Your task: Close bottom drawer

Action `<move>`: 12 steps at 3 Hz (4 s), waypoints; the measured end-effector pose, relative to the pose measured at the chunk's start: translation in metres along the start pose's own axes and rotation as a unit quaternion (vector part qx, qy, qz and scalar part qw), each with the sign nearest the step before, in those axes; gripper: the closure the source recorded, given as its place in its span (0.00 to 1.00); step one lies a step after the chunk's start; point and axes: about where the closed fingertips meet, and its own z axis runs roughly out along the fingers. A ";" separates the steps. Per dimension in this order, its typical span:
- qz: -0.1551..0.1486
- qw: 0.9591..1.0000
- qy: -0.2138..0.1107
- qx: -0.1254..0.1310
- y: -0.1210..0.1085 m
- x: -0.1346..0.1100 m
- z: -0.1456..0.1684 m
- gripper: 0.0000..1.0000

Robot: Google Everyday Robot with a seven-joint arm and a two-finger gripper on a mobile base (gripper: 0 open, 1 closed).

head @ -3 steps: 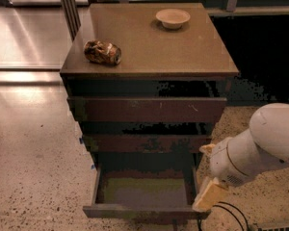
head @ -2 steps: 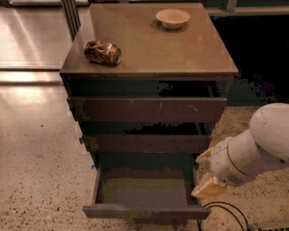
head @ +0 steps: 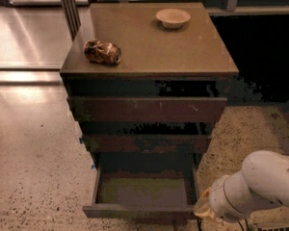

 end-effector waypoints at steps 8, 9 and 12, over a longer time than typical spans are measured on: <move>0.058 0.998 0.001 -0.032 0.008 0.039 0.348 1.00; 0.063 0.998 -0.021 -0.003 -0.006 0.029 0.350 1.00; 0.045 0.985 -0.133 -0.100 0.043 -0.022 0.417 1.00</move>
Offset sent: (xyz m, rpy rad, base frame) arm -0.0796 0.0398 -0.1728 0.1224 0.2181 0.0189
